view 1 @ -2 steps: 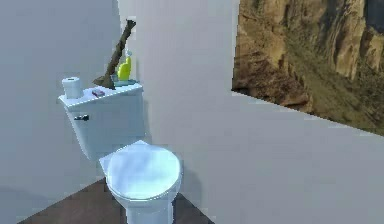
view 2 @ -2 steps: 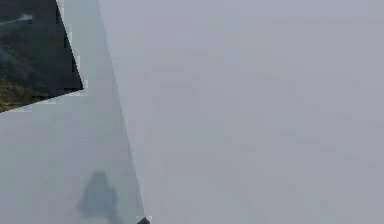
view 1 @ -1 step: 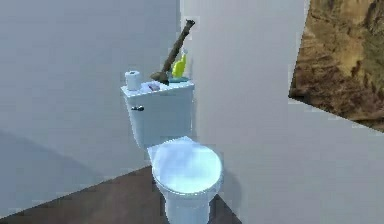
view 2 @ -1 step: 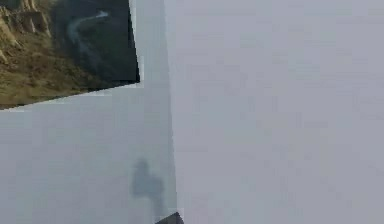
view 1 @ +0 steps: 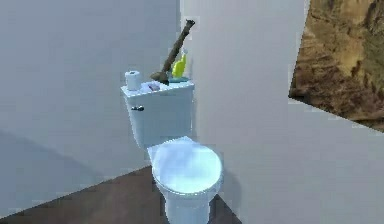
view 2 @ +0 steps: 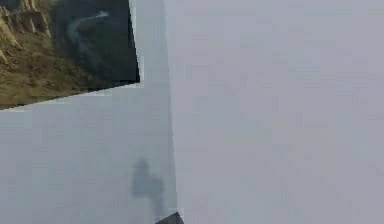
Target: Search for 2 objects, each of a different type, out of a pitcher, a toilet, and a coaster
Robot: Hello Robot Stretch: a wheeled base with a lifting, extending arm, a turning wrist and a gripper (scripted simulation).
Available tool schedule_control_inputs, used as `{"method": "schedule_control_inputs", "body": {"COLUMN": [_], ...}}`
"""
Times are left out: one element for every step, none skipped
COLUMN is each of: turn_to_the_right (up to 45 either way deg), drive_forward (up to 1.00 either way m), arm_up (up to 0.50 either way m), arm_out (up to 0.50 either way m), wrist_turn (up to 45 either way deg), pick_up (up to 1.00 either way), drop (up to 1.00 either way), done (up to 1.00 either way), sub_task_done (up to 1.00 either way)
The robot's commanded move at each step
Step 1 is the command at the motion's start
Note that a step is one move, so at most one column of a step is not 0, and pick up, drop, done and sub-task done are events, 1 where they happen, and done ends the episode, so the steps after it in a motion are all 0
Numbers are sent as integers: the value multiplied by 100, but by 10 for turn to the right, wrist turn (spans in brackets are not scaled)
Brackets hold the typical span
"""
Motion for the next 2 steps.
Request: {"method": "schedule_control_inputs", "body": {"turn_to_the_right": [-450,-450], "drive_forward": [0,0], "arm_up": [0,0], "arm_out": [0,0], "wrist_turn": [0,0], "pick_up": [0,0], "drop": [0,0], "done": [0,0], "sub_task_done": [0,0]}}
